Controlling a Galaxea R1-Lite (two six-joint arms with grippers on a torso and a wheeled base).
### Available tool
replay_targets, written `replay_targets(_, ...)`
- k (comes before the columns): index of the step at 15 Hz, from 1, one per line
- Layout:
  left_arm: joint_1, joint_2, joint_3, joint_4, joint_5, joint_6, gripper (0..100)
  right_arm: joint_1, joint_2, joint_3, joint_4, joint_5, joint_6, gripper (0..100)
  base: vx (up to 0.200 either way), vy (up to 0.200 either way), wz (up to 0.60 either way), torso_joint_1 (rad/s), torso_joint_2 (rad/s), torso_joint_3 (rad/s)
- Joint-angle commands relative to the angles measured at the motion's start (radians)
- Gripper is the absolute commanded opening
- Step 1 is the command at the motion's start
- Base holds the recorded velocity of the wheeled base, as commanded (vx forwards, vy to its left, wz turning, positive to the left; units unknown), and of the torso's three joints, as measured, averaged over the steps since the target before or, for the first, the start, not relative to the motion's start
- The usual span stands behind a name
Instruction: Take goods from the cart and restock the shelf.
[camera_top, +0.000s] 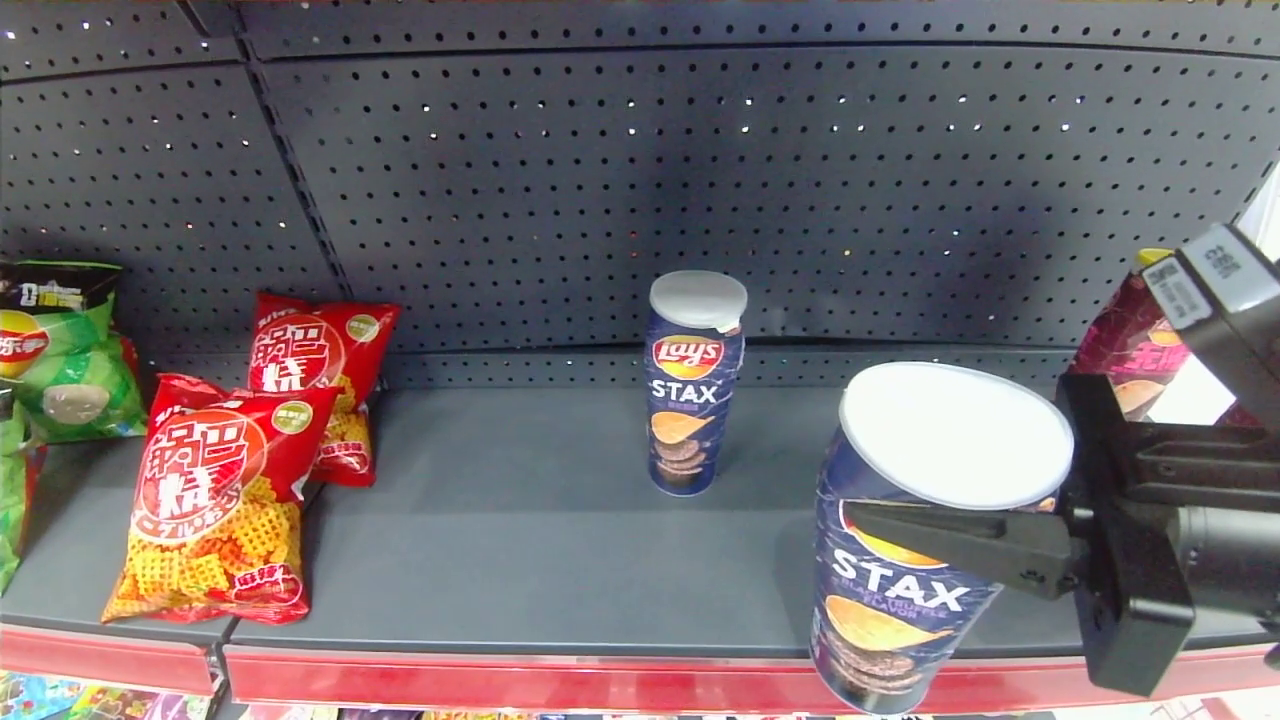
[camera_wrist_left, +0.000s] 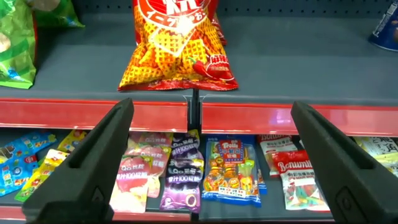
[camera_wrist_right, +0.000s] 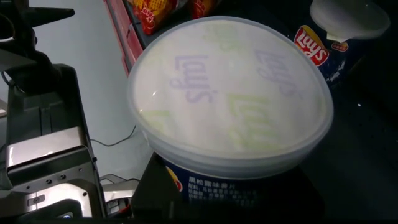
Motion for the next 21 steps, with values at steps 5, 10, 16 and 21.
replay_targets(5,0.0,0.001,0.0,0.0,0.0,-0.001,100,0.0,0.002,0.002,-0.001,0.0,-0.001,0,0.0,0.0,0.0,0.0,0.0,0.0)
replay_targets(10,0.0,0.001,0.0,0.0,0.0,-0.001,100,-0.001,0.002,0.004,-0.001,0.0,-0.001,0,0.0,0.0,0.0,0.0,0.0,0.0)
replay_targets(16,0.0,0.001,-0.001,0.0,0.0,-0.002,100,-0.001,0.009,0.004,-0.006,0.0,-0.001,0,0.0,0.0,0.0,0.0,0.0,0.0)
replay_targets(21,0.0,0.001,0.0,0.0,0.0,-0.002,100,-0.001,0.007,0.013,-0.008,0.0,-0.001,0,0.0,0.0,0.0,0.0,0.0,0.0)
